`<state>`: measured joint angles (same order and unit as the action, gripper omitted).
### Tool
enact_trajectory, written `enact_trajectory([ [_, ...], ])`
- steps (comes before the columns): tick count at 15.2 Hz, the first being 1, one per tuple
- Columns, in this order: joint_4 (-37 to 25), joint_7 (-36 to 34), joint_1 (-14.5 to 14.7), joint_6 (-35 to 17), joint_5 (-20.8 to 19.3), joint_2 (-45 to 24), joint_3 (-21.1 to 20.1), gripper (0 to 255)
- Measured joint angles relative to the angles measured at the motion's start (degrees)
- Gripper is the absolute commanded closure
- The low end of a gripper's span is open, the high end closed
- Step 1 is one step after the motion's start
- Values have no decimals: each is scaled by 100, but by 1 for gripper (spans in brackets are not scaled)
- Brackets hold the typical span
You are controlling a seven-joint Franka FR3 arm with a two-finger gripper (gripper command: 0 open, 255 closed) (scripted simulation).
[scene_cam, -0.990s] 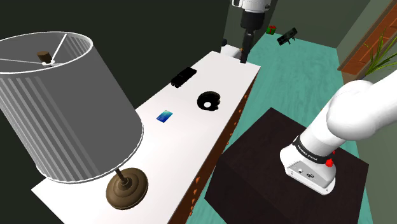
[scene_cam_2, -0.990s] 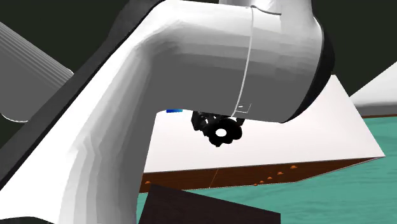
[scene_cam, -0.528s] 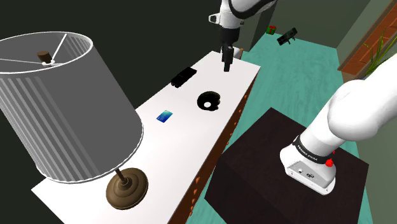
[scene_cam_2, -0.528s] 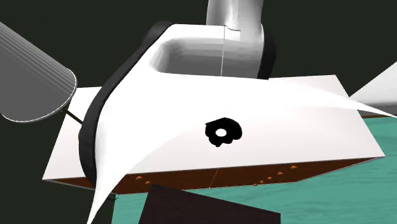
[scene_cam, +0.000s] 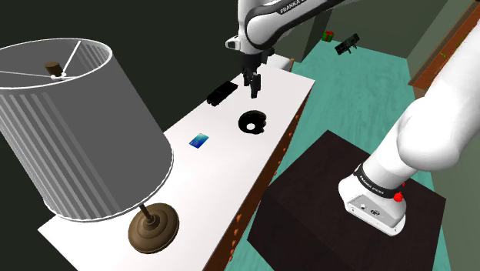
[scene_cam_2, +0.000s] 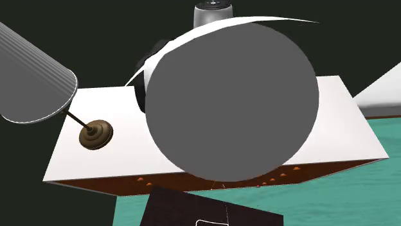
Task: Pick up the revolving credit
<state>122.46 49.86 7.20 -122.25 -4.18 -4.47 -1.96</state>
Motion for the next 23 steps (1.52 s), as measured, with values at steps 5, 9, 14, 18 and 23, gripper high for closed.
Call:
enact_trajectory([
  [5, -575, 575, 140, -395, -264, -955, -154, 0],
  [9, -1177, 990, 273, -632, -528, -1786, -271, 0],
  [14, -1919, 1495, 472, -841, -884, -2727, -398, 0],
  [18, -2515, 1875, 679, -965, -1179, -3437, -484, 0],
  [23, -3006, 2131, 838, -1088, -1392, -4047, -514, 0],
])
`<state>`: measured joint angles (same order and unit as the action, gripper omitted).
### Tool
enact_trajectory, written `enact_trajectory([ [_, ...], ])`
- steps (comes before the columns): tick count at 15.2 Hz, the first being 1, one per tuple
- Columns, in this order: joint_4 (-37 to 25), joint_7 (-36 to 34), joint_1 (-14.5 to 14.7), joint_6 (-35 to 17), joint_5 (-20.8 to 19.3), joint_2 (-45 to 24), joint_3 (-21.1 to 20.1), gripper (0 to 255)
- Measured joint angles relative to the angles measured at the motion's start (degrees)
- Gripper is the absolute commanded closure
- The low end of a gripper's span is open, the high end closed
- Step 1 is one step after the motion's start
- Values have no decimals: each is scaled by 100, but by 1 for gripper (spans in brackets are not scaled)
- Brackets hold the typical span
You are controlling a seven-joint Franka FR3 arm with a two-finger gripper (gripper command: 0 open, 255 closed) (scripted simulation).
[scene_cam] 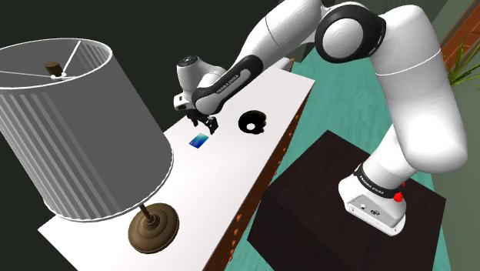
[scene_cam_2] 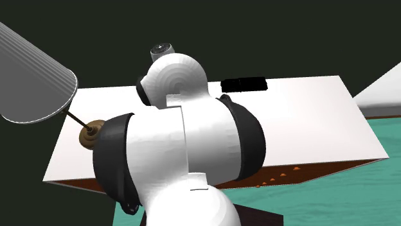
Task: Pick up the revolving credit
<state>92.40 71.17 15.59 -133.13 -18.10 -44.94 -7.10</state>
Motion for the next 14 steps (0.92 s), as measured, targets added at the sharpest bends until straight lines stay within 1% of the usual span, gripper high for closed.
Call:
enact_trajectory([
  [5, -96, -37, 30, -206, -59, -303, 47, 0],
  [6, -91, -42, 32, -228, -64, -319, 52, 255],
  [14, -95, -52, 35, -252, -71, -324, 57, 255],
])
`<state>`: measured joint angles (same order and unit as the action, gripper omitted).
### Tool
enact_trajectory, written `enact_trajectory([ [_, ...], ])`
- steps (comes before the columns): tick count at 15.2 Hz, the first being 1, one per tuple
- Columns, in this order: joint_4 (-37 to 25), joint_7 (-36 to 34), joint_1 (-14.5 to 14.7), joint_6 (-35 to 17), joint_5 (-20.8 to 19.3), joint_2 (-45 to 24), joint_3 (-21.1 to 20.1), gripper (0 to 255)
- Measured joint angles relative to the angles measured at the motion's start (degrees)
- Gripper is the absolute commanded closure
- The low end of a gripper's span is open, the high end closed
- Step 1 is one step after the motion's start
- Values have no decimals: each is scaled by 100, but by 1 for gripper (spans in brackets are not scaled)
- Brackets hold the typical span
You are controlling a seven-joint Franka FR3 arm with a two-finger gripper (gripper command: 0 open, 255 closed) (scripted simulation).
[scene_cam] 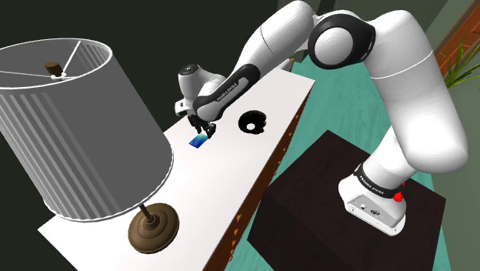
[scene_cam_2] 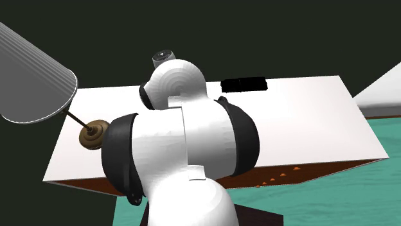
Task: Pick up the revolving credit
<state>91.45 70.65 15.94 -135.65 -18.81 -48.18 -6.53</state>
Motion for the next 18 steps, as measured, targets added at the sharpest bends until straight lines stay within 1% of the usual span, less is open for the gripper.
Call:
enact_trajectory([
  [4, 17, 19, -9, 55, 14, 56, -13, 255],
  [11, 182, 86, -54, 307, 82, 473, -79, 255],
  [18, 190, 164, -81, 630, 162, 810, -143, 255],
])
